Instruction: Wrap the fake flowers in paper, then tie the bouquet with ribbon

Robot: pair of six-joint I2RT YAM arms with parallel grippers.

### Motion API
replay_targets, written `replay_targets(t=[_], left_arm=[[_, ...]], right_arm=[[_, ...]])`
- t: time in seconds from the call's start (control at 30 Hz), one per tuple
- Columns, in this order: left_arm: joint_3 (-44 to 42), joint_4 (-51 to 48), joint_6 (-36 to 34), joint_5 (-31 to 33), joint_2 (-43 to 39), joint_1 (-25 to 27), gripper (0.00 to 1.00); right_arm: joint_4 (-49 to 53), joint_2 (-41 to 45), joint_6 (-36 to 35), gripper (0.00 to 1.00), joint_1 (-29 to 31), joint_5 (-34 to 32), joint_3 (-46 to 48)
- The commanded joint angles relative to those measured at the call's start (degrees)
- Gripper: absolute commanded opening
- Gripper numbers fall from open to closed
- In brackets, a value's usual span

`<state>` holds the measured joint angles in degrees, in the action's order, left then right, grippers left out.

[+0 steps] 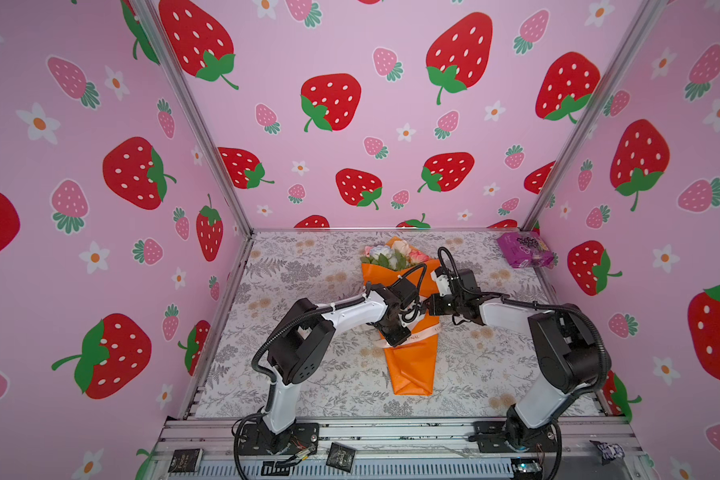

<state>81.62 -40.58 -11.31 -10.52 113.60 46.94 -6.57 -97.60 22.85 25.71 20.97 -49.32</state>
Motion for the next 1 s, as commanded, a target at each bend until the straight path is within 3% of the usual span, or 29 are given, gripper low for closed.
replay_targets(t=[0.0,0.1,0.43,0.67,0.97], left_arm=[[-1.1,-0.7,-1.3,-1.2,-2.9,0.3,0.13],[-0.8,-1.3,-1.0,-1.5,-4.0,0.3,0.0],[-1.8,3.2,2.4,0.4,-8.7,-0.2,0.0],[-0.7,6.5,7.7,-3.9,-7.9,-3.8,0.0],[3.2,6.3,11.0,-6.1,-2.8,-5.8,0.0]], right_arm=[[-0.1,1.9,0.4,0.0,-0.3,0.5,0.5],[-0.1,1.7,0.2,0.0,-0.3,0.7,0.4],[0.1,1.4,-3.6,0.0,-0.9,6.6,0.5],[4.2,2.8,-8.8,0.0,-1.8,11.9,1.1],[3.1,11.1,1.2,0.39,-3.6,3.5,4.1]])
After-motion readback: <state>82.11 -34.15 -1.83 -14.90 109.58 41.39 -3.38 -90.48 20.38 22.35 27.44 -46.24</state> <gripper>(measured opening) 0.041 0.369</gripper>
